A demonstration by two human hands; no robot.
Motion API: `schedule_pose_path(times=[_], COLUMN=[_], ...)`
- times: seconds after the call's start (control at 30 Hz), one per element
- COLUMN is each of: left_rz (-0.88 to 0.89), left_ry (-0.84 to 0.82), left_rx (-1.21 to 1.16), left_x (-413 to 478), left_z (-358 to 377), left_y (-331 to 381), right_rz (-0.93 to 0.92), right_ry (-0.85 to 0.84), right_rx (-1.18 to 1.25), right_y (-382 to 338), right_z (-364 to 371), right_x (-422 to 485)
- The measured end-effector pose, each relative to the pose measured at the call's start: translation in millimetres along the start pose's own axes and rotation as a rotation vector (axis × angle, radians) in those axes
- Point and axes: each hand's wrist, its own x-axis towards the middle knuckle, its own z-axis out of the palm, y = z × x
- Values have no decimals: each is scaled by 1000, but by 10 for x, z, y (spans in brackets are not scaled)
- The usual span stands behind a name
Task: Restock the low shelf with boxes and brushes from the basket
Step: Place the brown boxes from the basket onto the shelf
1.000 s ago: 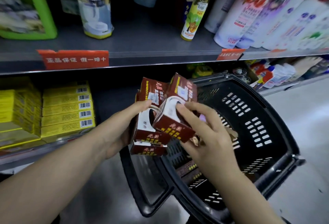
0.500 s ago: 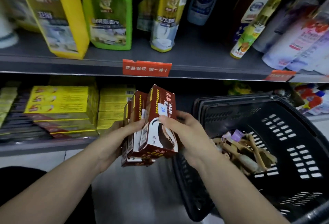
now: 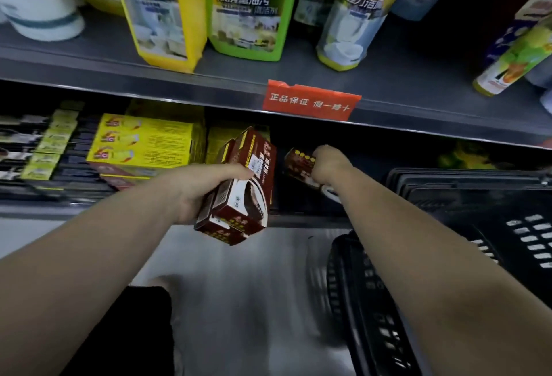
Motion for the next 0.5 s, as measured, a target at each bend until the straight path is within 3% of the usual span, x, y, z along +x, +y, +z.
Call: schedule_pose_path(times=[0.07,0.17,0.3,0.5], left_rz=[2,54,84,100], left_ry=[34,132,182,249], left_rx=[64,166,267,291], left_x=[90,210,295,330], left_z=[-20,-8,8,51], left_y=[14,2,26,50], right_rz=[-91,-195,-302,-384], right_ry=[-33,-89,-153,-210], right_rx=[-141,-116,-253,-234], right_y=[71,178,244,386], right_z=[118,324,457,624], right_x=[113,233,349,361])
